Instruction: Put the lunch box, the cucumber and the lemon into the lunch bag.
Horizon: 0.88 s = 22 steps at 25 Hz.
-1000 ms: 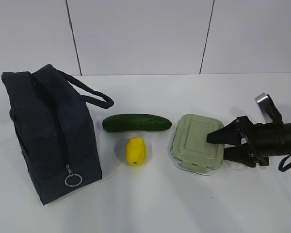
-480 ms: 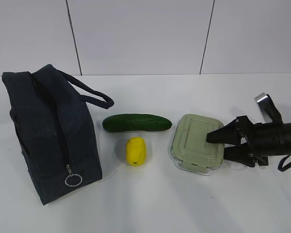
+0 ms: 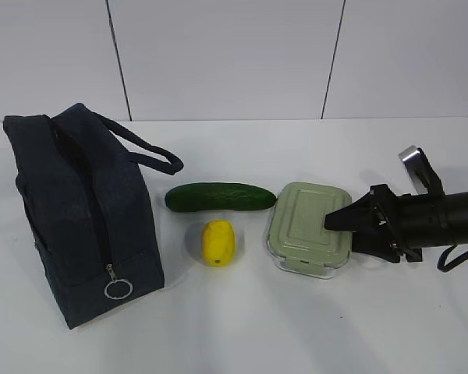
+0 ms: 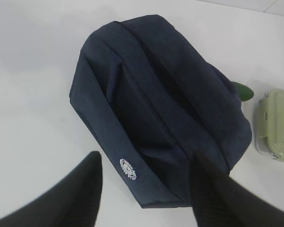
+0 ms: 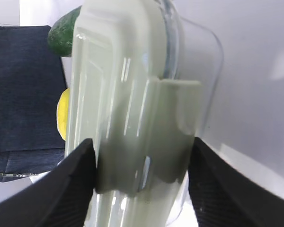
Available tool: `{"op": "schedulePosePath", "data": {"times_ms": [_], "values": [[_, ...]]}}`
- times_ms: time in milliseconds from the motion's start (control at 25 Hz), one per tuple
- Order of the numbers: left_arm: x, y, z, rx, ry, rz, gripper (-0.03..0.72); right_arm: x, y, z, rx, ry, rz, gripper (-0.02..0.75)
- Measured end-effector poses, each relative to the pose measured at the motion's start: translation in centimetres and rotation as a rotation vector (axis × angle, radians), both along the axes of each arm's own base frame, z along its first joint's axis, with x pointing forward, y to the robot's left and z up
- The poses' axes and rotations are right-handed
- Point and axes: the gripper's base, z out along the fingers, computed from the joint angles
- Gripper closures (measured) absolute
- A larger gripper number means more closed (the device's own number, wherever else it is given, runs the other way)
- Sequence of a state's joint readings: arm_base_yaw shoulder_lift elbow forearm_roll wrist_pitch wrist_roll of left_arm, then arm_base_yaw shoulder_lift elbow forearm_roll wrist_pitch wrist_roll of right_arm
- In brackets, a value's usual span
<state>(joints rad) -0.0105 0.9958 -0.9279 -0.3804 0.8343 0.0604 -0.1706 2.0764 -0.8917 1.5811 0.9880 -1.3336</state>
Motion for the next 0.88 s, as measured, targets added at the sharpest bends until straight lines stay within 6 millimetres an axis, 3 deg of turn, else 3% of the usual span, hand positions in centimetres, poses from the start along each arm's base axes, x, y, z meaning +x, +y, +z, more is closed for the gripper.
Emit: {"op": "schedulePosePath", "data": {"times_ms": [880], "values": [[0.0,0.0,0.0,0.0,0.0,0.0,0.265,-0.01,0.01,0.01,0.001,-0.002,0.002,0.317]]}}
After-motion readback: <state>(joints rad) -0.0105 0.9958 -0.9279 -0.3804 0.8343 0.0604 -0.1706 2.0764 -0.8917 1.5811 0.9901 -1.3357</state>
